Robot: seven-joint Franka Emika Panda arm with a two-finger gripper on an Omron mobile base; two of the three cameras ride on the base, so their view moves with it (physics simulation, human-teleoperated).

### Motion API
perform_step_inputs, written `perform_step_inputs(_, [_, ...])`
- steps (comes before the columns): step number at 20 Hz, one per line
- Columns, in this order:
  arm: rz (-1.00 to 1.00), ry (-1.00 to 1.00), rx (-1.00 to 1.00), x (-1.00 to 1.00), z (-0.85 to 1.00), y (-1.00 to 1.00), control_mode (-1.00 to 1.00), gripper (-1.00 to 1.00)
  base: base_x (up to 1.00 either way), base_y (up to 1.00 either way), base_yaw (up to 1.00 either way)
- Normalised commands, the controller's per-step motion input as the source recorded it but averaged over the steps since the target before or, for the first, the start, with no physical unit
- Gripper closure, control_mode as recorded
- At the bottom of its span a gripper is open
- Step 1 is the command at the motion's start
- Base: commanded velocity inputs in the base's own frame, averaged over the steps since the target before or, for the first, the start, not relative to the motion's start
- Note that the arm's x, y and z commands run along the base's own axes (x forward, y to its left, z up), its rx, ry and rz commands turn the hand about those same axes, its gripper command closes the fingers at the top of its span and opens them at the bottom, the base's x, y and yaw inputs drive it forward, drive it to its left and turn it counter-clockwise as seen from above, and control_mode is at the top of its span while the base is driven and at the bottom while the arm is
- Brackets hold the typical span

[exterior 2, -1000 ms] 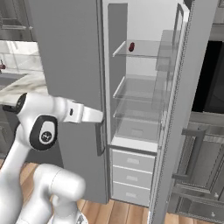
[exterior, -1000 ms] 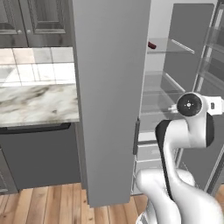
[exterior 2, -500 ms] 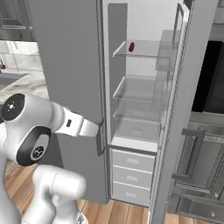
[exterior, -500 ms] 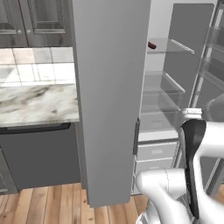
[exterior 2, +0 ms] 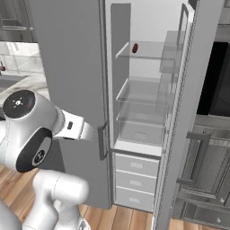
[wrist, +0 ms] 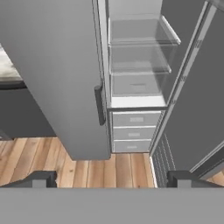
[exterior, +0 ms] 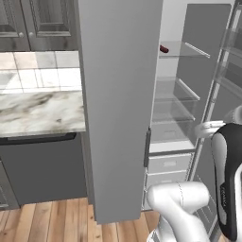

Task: Move the hot dog bun to the plate on the dining table and place the condiment next to that plate. Then navigate to the fridge and take the sausage and place it on the plate as well.

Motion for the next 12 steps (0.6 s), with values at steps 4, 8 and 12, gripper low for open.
perform_step_inputs(4, [0.00,0.00,0.00,0.06,-0.01,0.00,1.00,-1.00,0.19,-0.01,0.00])
perform_step_inputs(8, [0.00,0.00,0.00,0.00,0.00,0.00,1.00,-1.00,0.43,-0.26,0.01])
perform_step_inputs(12, [0.00,0.00,0.00,0.00,0.00,0.00,1.00,-1.00,0.61,-0.17,0.01])
